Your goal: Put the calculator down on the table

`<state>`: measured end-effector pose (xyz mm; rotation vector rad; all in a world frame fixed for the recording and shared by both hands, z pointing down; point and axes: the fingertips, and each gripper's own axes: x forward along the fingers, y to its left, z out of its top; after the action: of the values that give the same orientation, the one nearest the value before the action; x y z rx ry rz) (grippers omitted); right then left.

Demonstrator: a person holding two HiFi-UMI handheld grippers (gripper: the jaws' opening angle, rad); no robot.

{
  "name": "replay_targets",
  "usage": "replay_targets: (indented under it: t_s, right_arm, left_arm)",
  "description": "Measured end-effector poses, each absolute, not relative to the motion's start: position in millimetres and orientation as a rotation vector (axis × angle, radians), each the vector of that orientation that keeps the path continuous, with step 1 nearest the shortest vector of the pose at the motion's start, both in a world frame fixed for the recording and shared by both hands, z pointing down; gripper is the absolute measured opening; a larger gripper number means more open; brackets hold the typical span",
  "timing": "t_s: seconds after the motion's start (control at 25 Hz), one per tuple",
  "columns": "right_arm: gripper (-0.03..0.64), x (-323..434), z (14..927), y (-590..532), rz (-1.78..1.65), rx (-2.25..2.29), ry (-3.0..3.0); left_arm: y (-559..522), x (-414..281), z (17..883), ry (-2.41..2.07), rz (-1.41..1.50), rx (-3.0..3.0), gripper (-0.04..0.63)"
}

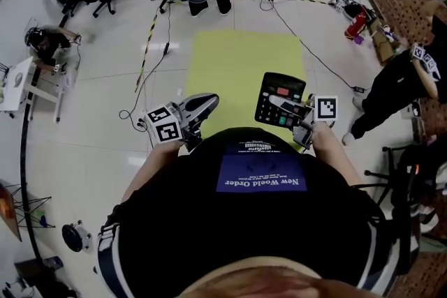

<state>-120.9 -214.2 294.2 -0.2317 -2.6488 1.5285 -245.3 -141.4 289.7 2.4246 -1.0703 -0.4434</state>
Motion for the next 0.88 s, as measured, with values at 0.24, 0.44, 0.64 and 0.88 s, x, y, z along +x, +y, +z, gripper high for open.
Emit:
replay_targets:
  t_s: [0.24, 0.44, 0.64, 0.88]
  right_arm:
    - [0.109, -93.0, 315.1, -246.6, 1.64, -0.022, -2.606]
    - [0.109, -38.8, 419.5, -294.3, 1.588, 0.207, -2.545]
    - [0.109, 67.7, 544.6, -321.5, 1.775, 0.378, -2.288]
    - [0.109, 78.0, 583.9, -325.1, 1.727, 0.326, -2.301]
  left_arm:
    - [-177.8, -206.4, 301.6, -0.924, -0.313, 2.456, 0.006]
    - [-214.7, -145.4, 395.9, -0.73, -0.127, 2.476, 0.006]
    - [-253.6, -28.6, 473.1, -0.517, 0.092, 2.559, 0.006]
    - [-248.8, 18.3, 495.9, -0.444, -0.002, 2.495, 0.008]
